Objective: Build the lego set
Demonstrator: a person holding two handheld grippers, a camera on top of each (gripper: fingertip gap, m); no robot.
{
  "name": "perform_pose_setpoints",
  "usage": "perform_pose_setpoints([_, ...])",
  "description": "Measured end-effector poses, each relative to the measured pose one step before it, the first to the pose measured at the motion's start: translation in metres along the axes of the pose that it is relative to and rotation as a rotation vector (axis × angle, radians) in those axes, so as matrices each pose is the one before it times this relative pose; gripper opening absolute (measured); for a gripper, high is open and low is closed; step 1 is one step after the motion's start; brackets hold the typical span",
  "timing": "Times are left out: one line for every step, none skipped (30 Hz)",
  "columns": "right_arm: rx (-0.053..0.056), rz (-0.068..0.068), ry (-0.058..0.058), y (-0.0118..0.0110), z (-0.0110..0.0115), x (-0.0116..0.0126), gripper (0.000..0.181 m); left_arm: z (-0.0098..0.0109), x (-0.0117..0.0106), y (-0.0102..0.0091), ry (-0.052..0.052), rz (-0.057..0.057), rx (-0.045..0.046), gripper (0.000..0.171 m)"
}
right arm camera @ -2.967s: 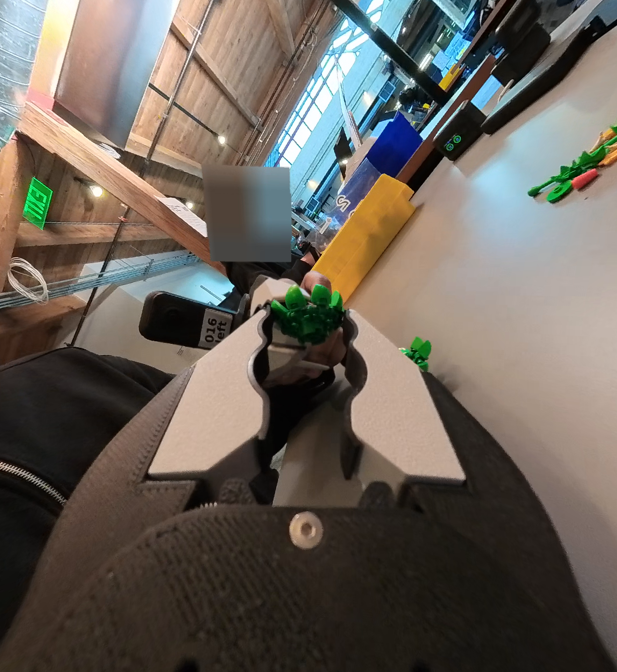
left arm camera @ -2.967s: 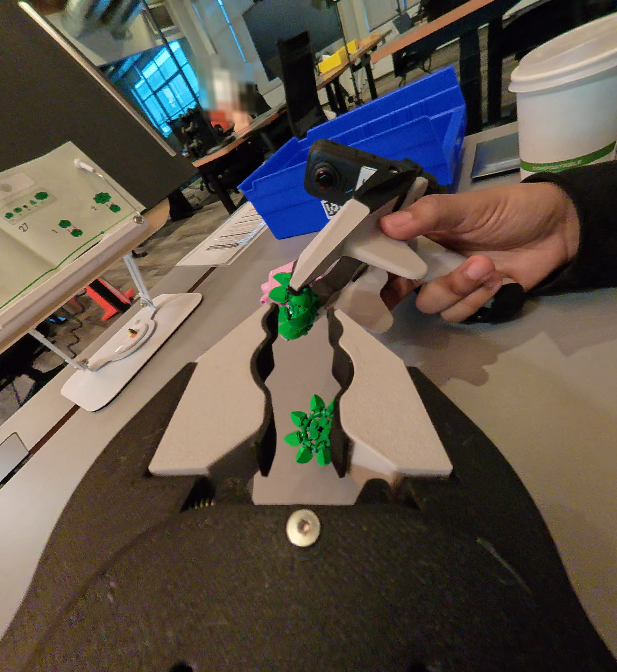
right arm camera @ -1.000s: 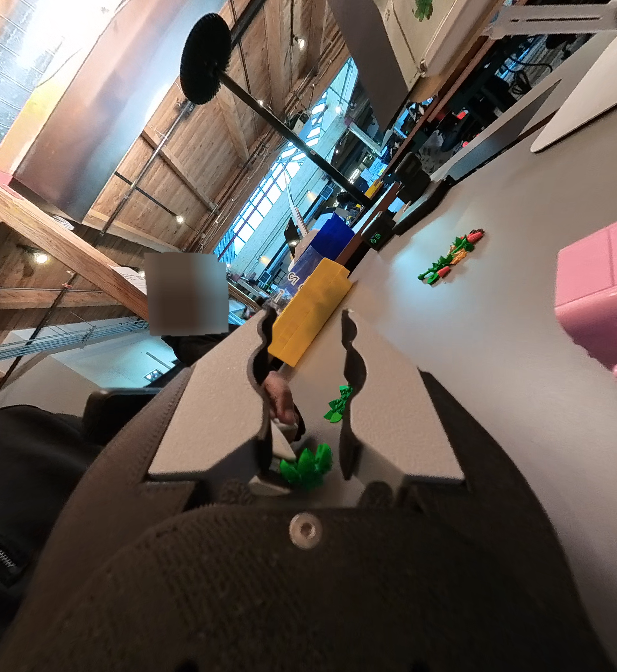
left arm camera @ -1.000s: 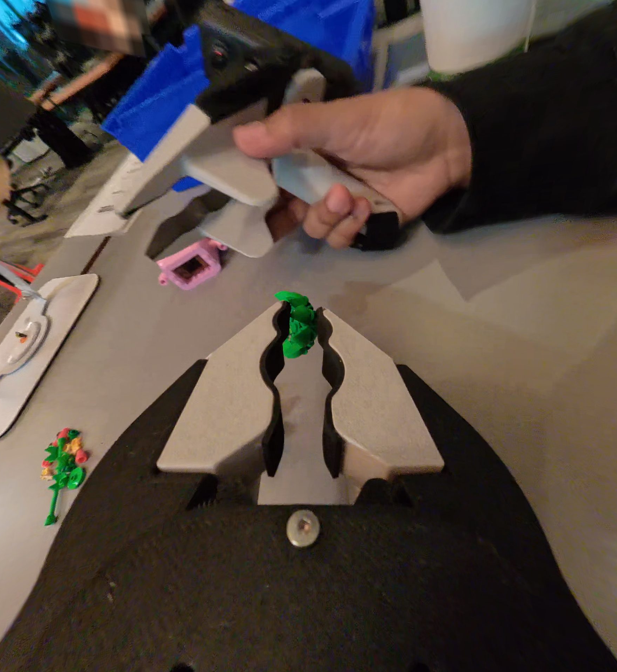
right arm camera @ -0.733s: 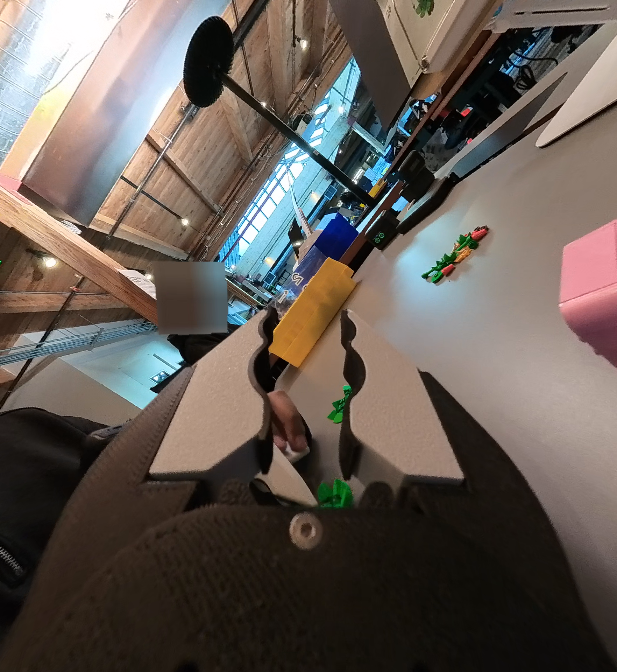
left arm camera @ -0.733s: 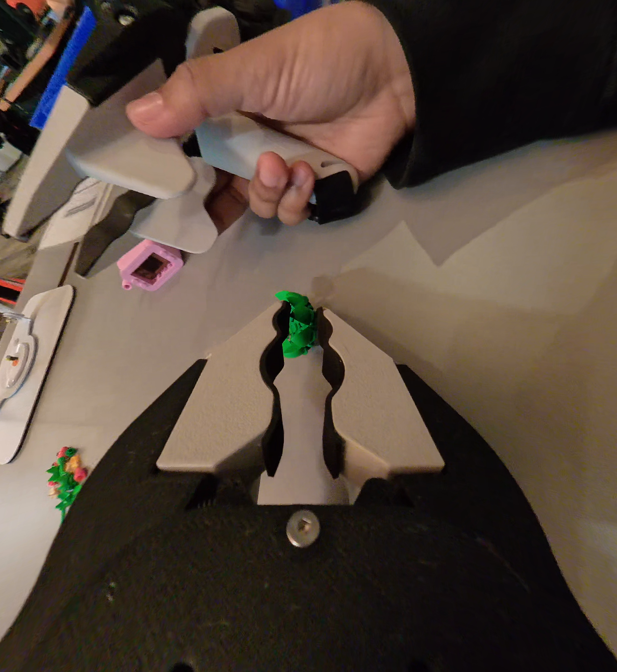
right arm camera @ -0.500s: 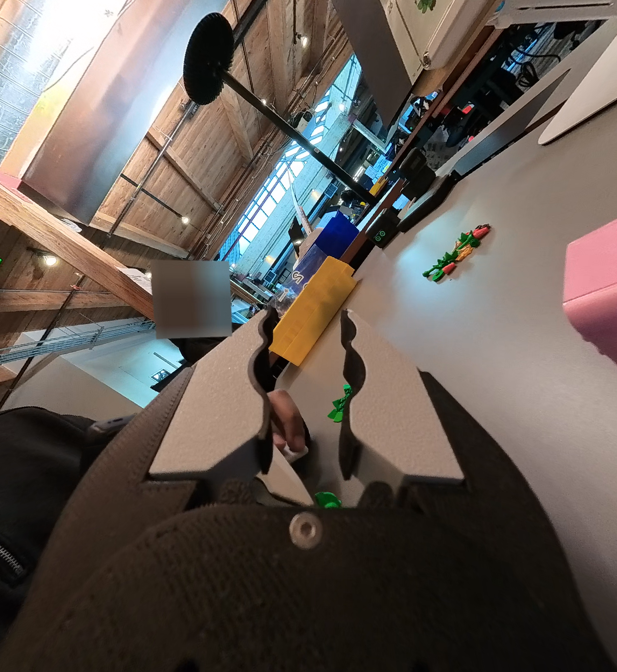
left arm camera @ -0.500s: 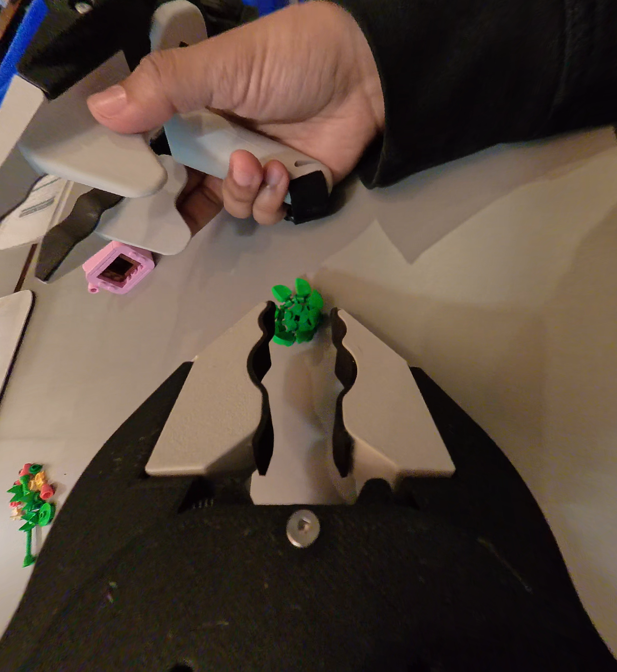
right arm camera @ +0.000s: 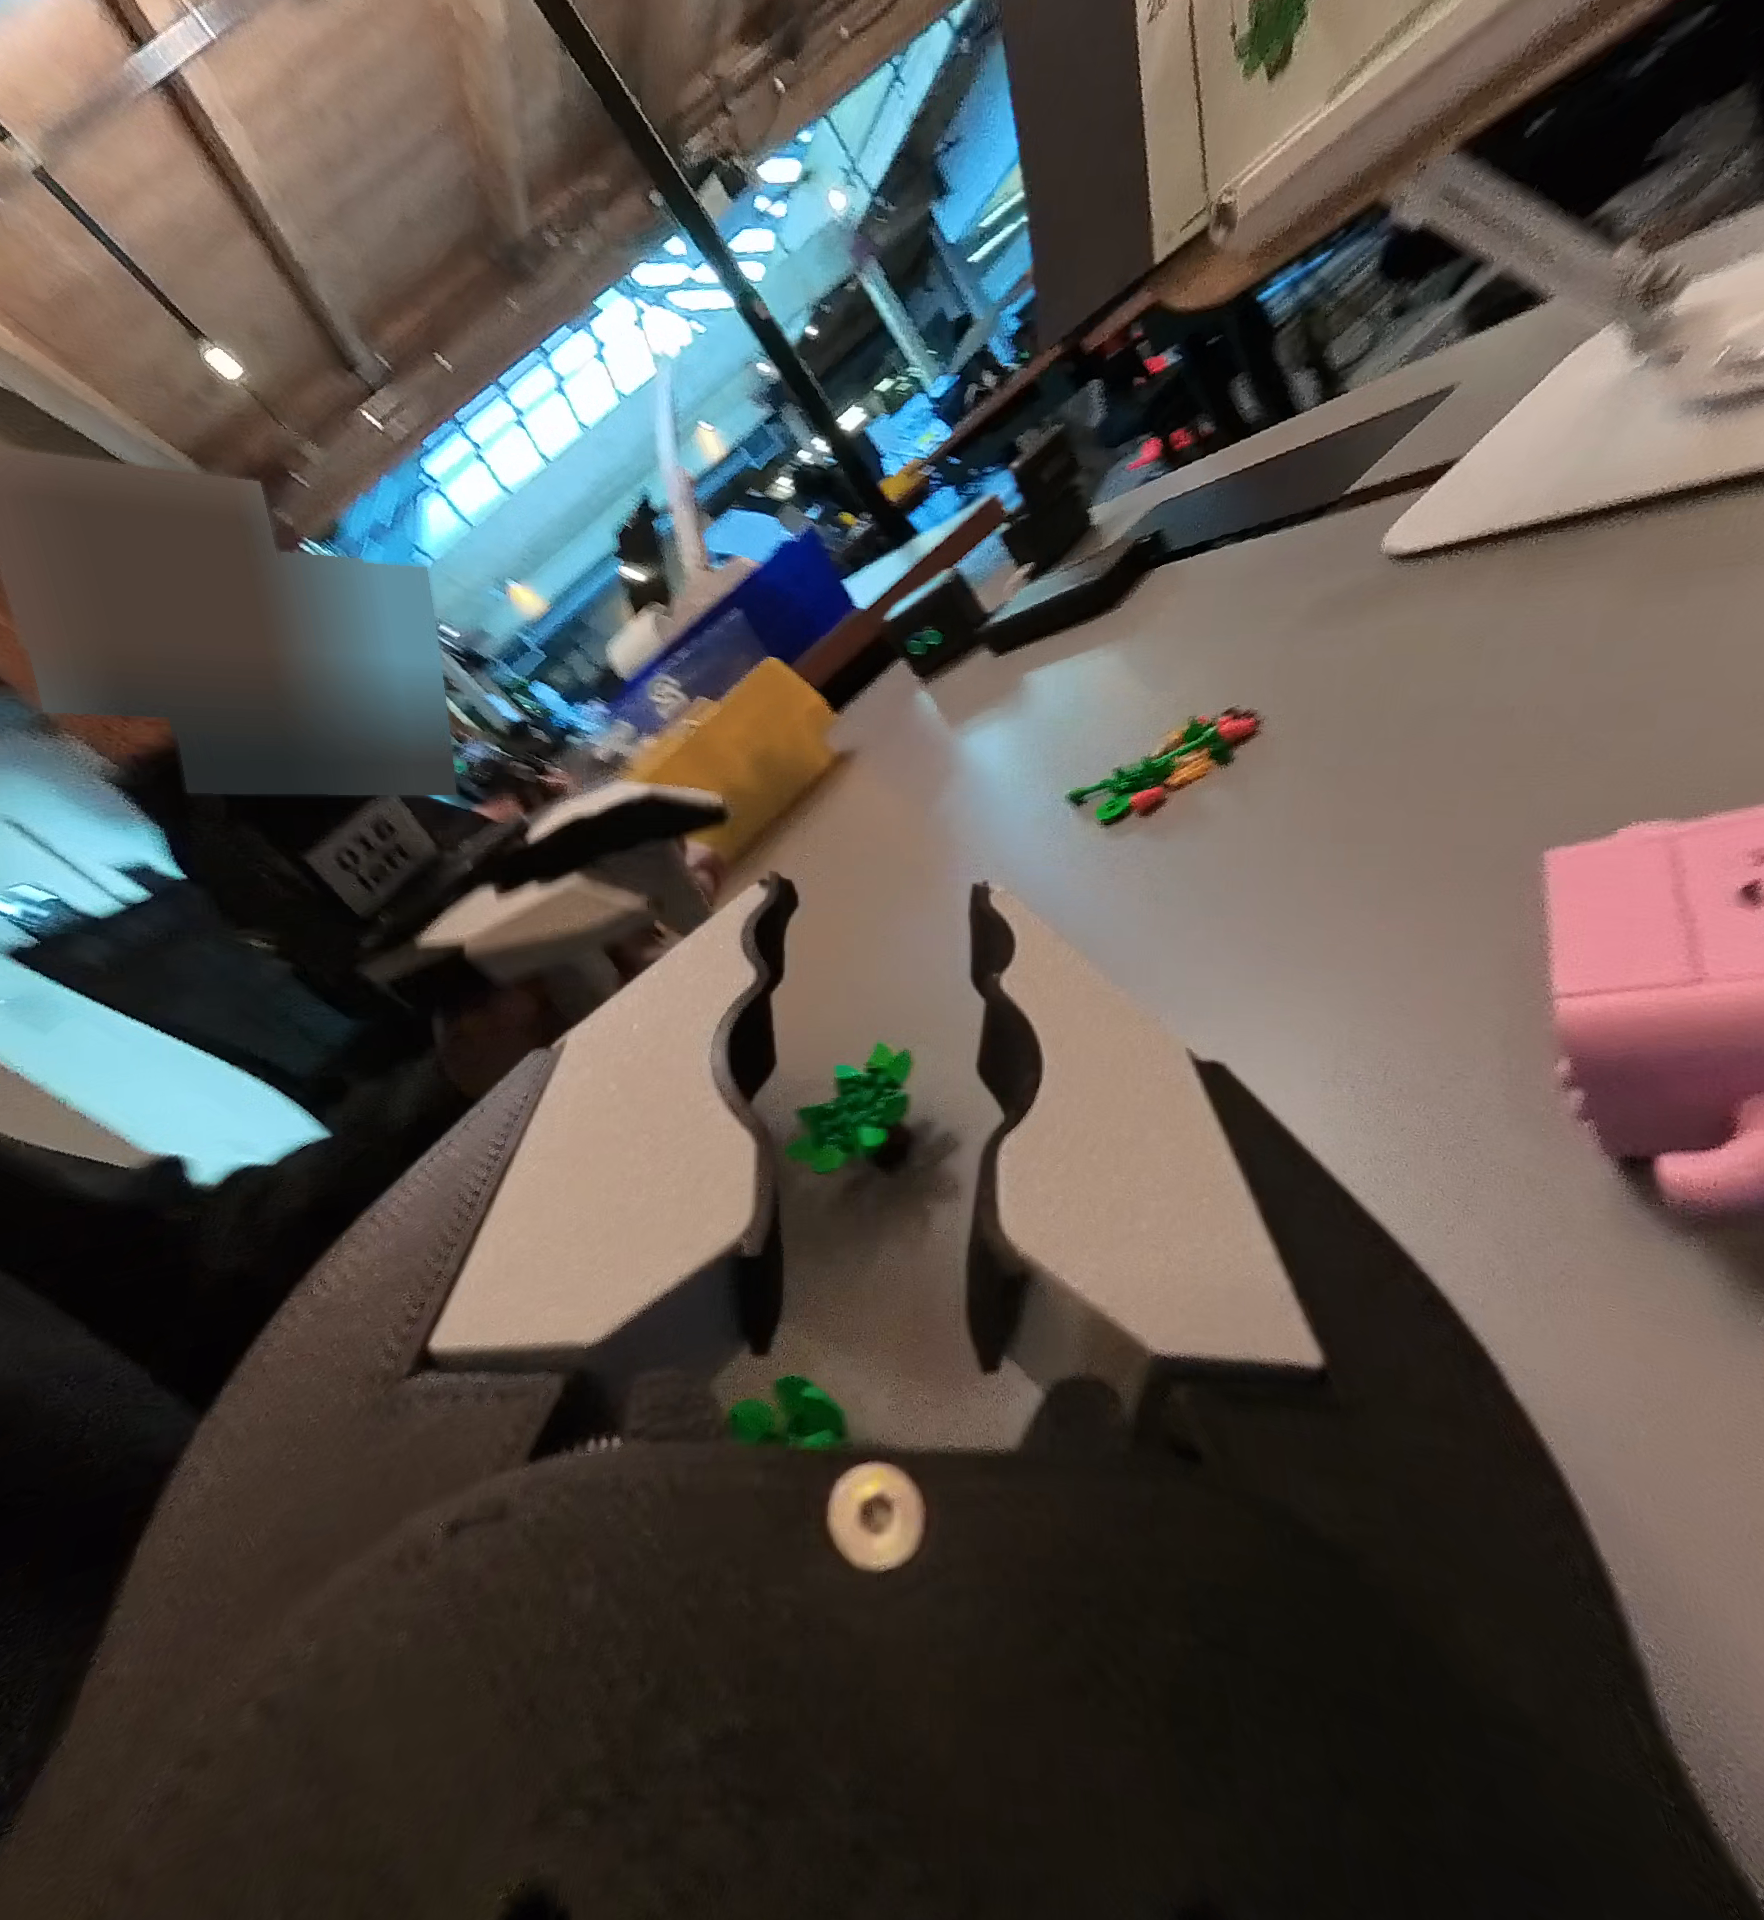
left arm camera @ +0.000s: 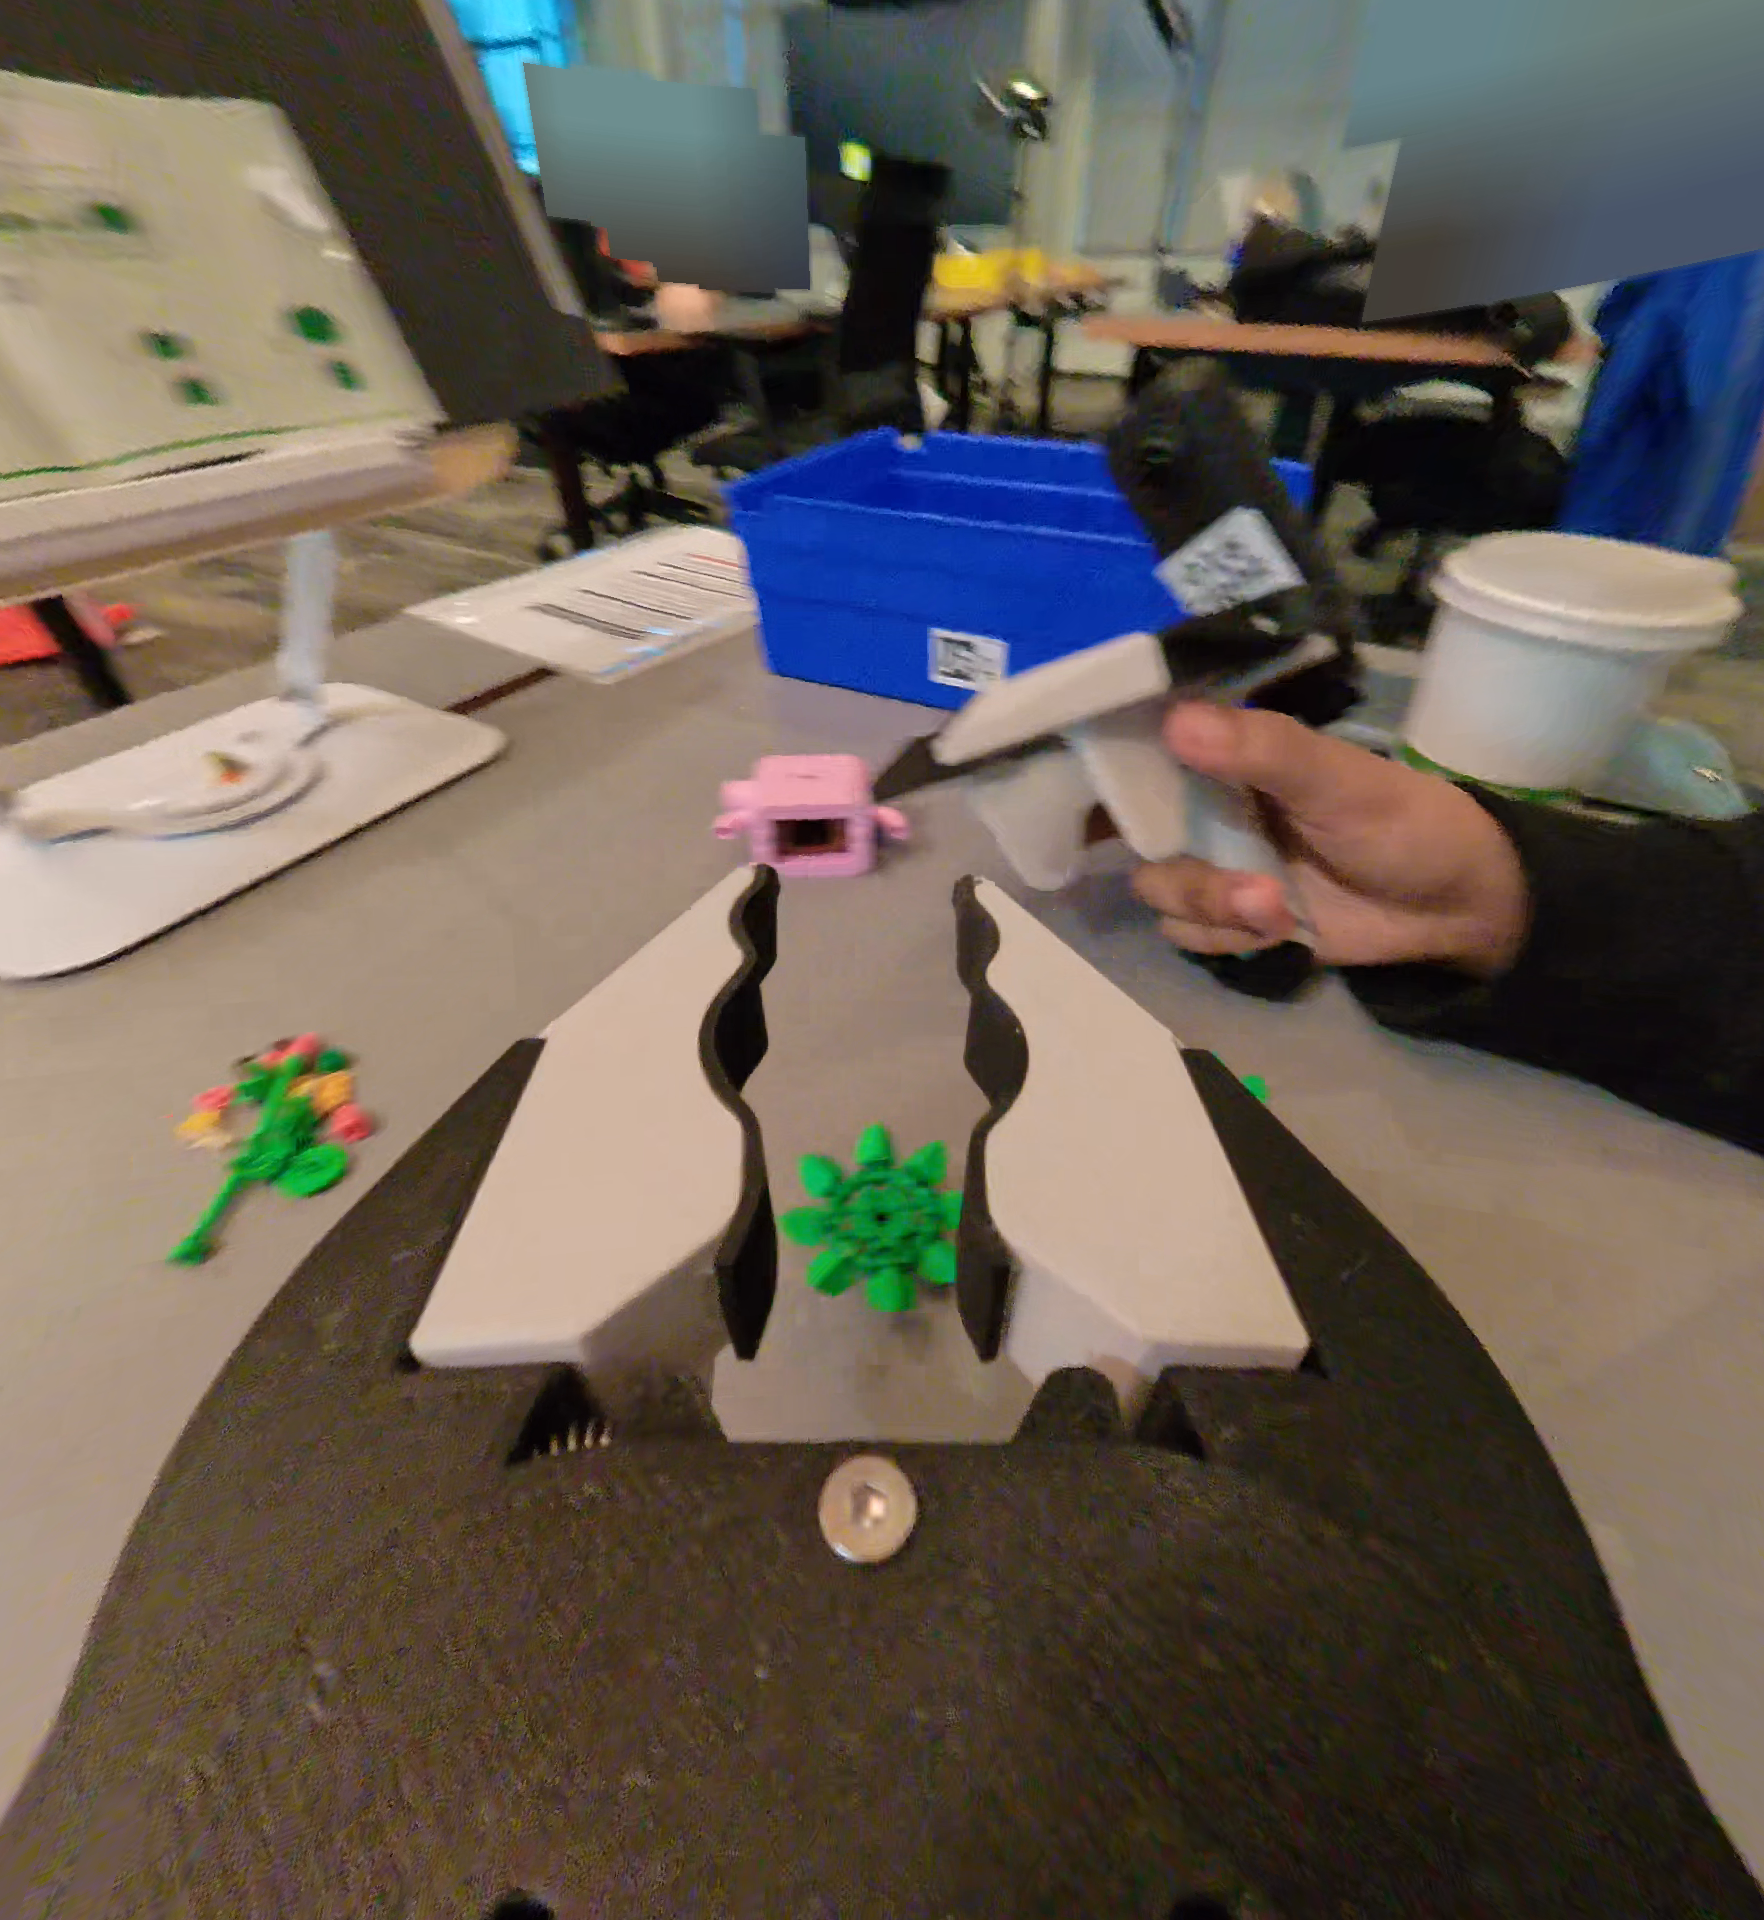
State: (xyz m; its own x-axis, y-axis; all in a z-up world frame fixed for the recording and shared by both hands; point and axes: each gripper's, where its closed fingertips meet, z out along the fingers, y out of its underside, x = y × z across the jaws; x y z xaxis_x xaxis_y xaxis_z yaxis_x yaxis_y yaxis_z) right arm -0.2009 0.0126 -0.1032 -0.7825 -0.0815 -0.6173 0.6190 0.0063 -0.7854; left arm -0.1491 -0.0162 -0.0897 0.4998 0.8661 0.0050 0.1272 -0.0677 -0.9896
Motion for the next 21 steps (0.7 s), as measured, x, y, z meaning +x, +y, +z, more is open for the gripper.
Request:
perform_pose_setpoints([-0.007, -0.066, 0.0369, 0.00002, 0.0003, 0.00032, 0.034, -0.00585, -0.01492, 0.00032, -0.0448, -0.0028, 0.01144, 0.029])
perform_pose_setpoints([-0.0072, -0.0669, 0.0353, 0.0001, 0.00055, 0.00008, 0.033, -0.00525, -0.01557, 0.00235, -0.0518, 0.007, 0.00237, 0.026])
perform_pose_setpoints([-0.01, -0.0626, 0.0338, 0.00072, 0.00073, 0.00035, 0.032, -0.00427, -0.01433, 0.00336, -0.0481, 0.0085, 0.00044, 0.022])
perform_pose_setpoints([-0.0123, -0.0541, 0.0271, 0.00129, 0.00095, -0.00025, 0.03, -0.0033, -0.01118, 0.0037, -0.0342, 0.0062, 0.0007, 0.02])
perform_pose_setpoints([-0.0119, -0.0444, 0.0195, 0.00126, 0.00118, -0.00076, 0.029, -0.00208, -0.00818, 0.00377, -0.0246, 0.0006, -0.00003, 0.017])
perform_pose_setpoints([-0.0102, -0.0348, 0.015, 0.00134, 0.0012, -0.0008, 0.027, -0.00114, -0.00515, 0.00293, -0.0136, -0.0055, 0.00222, 0.013])
perform_pose_setpoints([-0.0081, -0.0256, 0.0115, 0.00106, 0.001, -0.00061, 0.026, -0.00052, -0.00245, 0.00186, -0.0054, -0.007, 0.00461, 0.006])
perform_pose_setpoints([-0.0058, -0.0169, 0.007, 0.00079, 0.00076, -0.00054, 0.023, -0.00022, -0.0006, 0.00062, -0.0022, -0.0023, 0.00936, 0.0])
perform_pose_setpoints([-0.0043, -0.0082, 0.0039, 0.00061, 0.00057, -0.00029, 0.02, 0.00026, 0.00021, -0.00005, -0.0051, 0.002, 0.01053, 0.0])
perform_pose_setpoints([-0.0028, -0.0014, 0.0016, 0.0004, 0.00029, 0.00008, 0.018, 0.00057, 0.00061, 0.00022, -0.0053, 0.0101, 0.0004, 0.0])
perform_pose_setpoints([-0.0003, 0.002, -0.0004, 0.00001, 0.00012, 0.00021, 0.016, 0.0007, 0.00082, 0.00031, -0.0041, 0.0135, -0.00291, 0.0])
perform_pose_setpoints([0.0017, 0.0033, -0.0013, -0.00027, -0.00023, 0.00023, 0.014, 0.00081, 0.00106, 0.00072, 0.0011, 0.0097, -0.00679, 0.0])
perform_pose_setpoints([0.0023, 0.0036, -0.0019, -0.00026, -0.00027, 0.00016, 0.013, 0.00082, 0.00039, 0.00089, 0.0005, 0.0032, -0.00694, 0.0])
perform_pose_setpoints([0.0017, 0.0037, -0.0019, -0.00032, -0.00012, 0.0002, 0.012, 0.00061, -0.00076, 0.00073, -0.0039, -0.0028, -0.00586, 0.0])
perform_pose_setpoints([0.001, 0.0032, -0.0012, -0.00007, -0.00017, 0.00017, 0.012, 0.00053, -0.00112, 0.0007, -0.0032, -0.0076, -0.00523, 0.0])
perform_pose_setpoints([0.0008, 0.0013, 0.0, -0.00009, -0.00002, 0.00023, 0.011, 0.00027, -0.00146, 0.00037, -0.002, -0.0105, -0.00304, 0.0])
perform_pose_setpoints([0.0005, -0.0009, 0.0015, -0.0001, 0.00001, 0.00006, 0.011, 0.00014, -0.00122, 0.00016, -0.0006, -0.0113, -0.00068, 0.0])
perform_pose_setpoints([-0.0006, -0.0025, 0.0023, 0.0001, 0.00002, 0.00008, 0.01, -0.00008, -0.00087, 0.00003, 0.0019, -0.0099, 0.00037, 0.0])
perform_pose_setpoints([-0.0027, -0.0033, 0.0016, 0.00038, 0.00036, -0.0001, 0.01, -0.00013, -0.00025, -0.00006, 0.0044, -0.0075, 0.00084, 0.0])
perform_pose_setpoints([-0.0045, -0.0037, 0.0002, 0.00064, 0.00052, -0.00039, 0.01, -0.00005, -0.00009, -0.00002, 0.005, -0.0059, 0.00116, 0.0])
perform_pose_setpoints([-0.0048, -0.0043, 0.0, 0.0007, 0.00049, -0.00047, 0.01, -0.00014, -0.00011, -0.00006, 0.0039, -0.0046, 0.00069, 0.0])
